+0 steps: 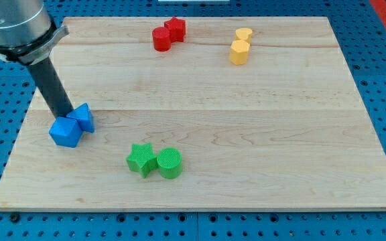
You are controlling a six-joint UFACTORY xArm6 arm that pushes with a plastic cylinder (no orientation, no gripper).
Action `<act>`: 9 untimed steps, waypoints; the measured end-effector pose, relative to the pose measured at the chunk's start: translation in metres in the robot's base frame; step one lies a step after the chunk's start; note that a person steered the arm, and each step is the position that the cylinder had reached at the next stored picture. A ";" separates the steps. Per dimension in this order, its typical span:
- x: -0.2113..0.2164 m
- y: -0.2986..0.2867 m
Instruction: Move the hexagon right beside the cube
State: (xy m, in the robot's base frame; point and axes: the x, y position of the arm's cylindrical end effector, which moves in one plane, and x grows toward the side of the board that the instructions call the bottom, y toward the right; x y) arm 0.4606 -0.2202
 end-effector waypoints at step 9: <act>-0.201 0.352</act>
State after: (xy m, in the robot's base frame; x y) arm 0.2595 0.1323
